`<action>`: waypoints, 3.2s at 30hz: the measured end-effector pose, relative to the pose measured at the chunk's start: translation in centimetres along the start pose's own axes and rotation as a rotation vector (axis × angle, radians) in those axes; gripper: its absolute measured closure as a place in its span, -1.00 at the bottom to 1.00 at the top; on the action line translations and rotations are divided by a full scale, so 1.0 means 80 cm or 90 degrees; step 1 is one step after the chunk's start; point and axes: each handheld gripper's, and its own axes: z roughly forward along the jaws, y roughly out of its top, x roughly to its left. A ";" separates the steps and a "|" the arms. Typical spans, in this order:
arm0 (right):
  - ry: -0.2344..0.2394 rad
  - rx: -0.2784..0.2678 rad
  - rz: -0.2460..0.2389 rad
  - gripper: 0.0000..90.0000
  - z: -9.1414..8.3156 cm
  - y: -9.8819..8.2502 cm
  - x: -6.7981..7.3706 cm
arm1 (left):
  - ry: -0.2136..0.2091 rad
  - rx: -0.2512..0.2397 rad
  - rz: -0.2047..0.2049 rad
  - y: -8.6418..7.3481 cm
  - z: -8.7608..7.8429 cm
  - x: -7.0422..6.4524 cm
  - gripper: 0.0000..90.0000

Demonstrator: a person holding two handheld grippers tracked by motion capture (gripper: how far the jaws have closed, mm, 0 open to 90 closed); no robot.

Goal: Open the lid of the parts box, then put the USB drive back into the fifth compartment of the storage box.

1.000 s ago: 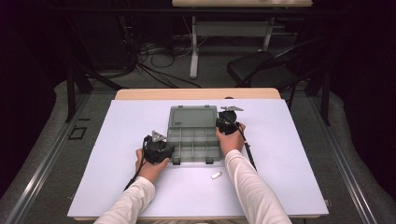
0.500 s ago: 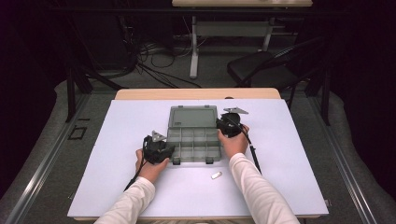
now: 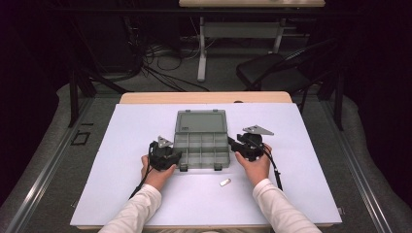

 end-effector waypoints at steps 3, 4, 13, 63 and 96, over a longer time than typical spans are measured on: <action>0.012 -0.004 -0.032 0.18 -0.012 -0.003 0.002 | 0.000 0.001 0.001 0.000 0.000 0.000 0.35; 0.015 -0.006 -0.037 0.18 -0.017 -0.004 0.003 | 0.000 0.000 0.000 0.000 0.000 0.000 0.35; 0.025 -0.029 -0.089 0.14 -0.038 -0.011 0.007 | -0.002 0.002 -0.007 0.001 -0.001 0.001 0.27; 0.102 -0.020 -0.103 -0.67 -0.062 0.012 -0.008 | -0.150 -0.179 0.014 0.031 -0.090 -0.012 -0.64; 0.154 -0.026 -0.161 0.00 -0.066 0.015 -0.014 | -0.213 -0.110 0.139 0.018 -0.068 -0.091 -0.62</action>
